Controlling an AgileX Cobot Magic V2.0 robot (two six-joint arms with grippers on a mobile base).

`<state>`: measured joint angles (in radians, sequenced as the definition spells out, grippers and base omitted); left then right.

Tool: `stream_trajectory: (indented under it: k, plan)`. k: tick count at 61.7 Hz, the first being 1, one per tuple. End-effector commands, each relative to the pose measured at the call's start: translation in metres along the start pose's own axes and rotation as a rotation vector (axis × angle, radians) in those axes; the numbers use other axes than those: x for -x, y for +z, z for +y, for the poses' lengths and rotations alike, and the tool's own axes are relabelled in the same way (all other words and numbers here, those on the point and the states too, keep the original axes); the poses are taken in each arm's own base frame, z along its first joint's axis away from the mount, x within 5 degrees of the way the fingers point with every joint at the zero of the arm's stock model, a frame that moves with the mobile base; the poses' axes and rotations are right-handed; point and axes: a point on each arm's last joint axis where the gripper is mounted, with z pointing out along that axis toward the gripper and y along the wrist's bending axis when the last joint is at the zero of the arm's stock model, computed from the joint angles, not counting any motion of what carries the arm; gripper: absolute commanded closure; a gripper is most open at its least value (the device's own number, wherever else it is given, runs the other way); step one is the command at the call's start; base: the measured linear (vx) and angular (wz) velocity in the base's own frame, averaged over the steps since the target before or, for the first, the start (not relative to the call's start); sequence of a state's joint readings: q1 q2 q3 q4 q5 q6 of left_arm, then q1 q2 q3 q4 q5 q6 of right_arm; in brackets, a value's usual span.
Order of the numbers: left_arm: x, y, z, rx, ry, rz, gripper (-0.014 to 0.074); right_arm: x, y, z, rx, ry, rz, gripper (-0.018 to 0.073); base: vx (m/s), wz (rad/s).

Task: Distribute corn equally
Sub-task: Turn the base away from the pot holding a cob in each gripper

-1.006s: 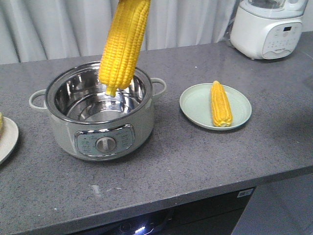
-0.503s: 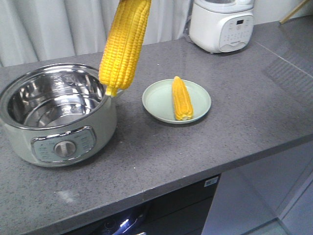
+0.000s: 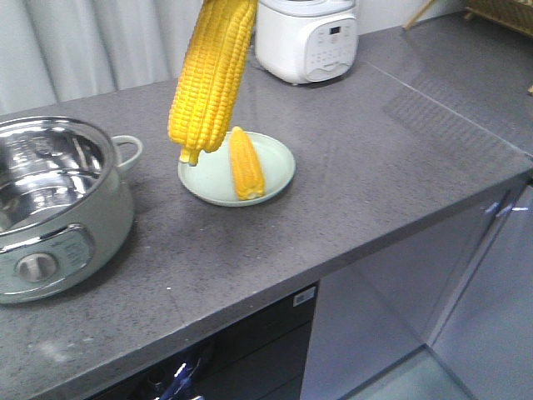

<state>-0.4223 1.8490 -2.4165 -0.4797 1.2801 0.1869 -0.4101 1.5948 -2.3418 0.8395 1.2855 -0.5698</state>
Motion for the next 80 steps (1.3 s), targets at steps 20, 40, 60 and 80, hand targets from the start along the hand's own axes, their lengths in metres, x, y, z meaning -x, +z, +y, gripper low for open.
stream_trajectory:
  k: [20, 40, 60, 80]
  plan:
    - [0.0098, -0.0277, -0.0169, -0.025, 0.019, -0.093, 0.0603, 0.0091, -0.0131, 0.0124, 0.013, -0.021, -0.045, 0.0566, -0.02, -0.28]
    - [0.0098, -0.0277, -0.0169, -0.025, 0.019, -0.093, 0.0603, 0.0091, -0.0131, 0.0124, 0.013, -0.021, -0.045, 0.0566, -0.02, -0.25]
    - [0.0098, -0.0277, -0.0169, -0.025, 0.019, -0.093, 0.0603, 0.0091, -0.0131, 0.0124, 0.013, -0.021, -0.045, 0.0566, -0.03, -0.30]
    - [0.0098, -0.0277, -0.0169, -0.025, 0.019, -0.093, 0.0603, 0.0091, -0.0131, 0.0124, 0.013, -0.021, -0.045, 0.0566, -0.03, -0.36]
